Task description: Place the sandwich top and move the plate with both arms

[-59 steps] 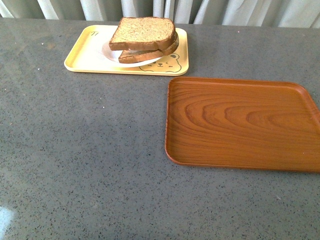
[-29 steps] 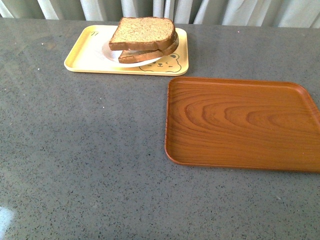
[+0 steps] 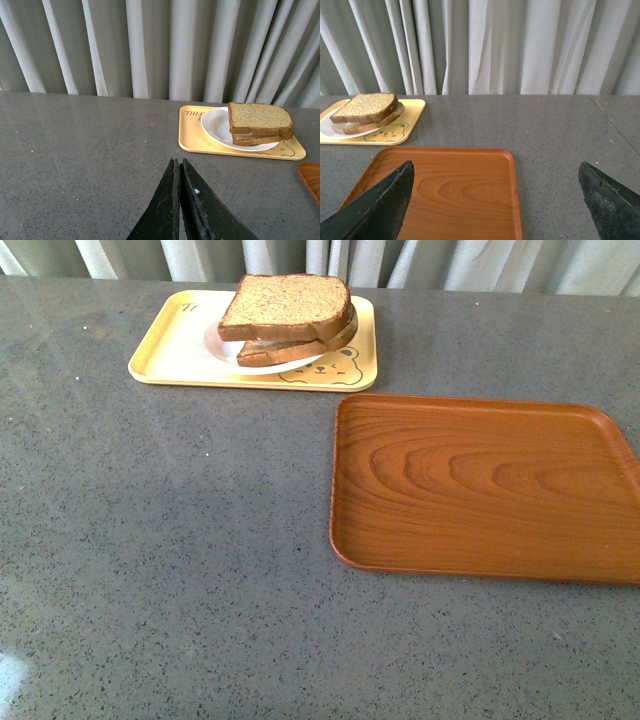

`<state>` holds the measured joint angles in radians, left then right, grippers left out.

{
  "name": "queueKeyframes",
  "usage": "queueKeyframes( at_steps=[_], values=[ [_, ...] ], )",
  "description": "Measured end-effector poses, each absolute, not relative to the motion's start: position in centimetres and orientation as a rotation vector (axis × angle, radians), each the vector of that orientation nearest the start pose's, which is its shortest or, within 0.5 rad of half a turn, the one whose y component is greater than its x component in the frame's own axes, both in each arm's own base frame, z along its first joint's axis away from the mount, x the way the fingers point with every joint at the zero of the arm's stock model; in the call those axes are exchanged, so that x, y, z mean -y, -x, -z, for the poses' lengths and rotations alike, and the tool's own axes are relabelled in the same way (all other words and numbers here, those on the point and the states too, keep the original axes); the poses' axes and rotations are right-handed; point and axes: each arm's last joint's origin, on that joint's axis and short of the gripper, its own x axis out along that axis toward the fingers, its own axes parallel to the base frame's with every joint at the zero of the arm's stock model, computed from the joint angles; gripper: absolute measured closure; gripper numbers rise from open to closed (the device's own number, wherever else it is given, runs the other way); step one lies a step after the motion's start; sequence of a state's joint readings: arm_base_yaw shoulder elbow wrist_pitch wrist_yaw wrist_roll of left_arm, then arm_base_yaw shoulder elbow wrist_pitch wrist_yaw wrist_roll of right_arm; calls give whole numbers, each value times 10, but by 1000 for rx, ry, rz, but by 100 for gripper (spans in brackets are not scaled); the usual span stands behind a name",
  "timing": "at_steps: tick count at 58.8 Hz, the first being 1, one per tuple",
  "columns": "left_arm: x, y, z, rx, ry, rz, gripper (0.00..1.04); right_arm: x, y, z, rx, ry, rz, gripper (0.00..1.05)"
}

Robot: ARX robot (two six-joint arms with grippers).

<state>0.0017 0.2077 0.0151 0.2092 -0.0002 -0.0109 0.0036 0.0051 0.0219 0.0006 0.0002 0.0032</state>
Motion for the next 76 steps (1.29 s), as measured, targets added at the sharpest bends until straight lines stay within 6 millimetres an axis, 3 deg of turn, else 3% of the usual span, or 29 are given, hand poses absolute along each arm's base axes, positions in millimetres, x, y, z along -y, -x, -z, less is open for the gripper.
queueKeyframes(
  at_steps=[34,40,66,76],
  values=[
    [0,-98,-168,-1,10,-1,103,0,-97,-171,17,-4,-3,9],
    [0,-98,-168,-1,10,-1,80,0,-97,-171,17,-4,-3,9],
    [0,-98,-168,0,9,-1,8,0,-97,-171,17,-4,-3,9],
    [0,-98,-168,0,8,-1,9,0,-97,-171,17,-4,-3,9]
  ],
)
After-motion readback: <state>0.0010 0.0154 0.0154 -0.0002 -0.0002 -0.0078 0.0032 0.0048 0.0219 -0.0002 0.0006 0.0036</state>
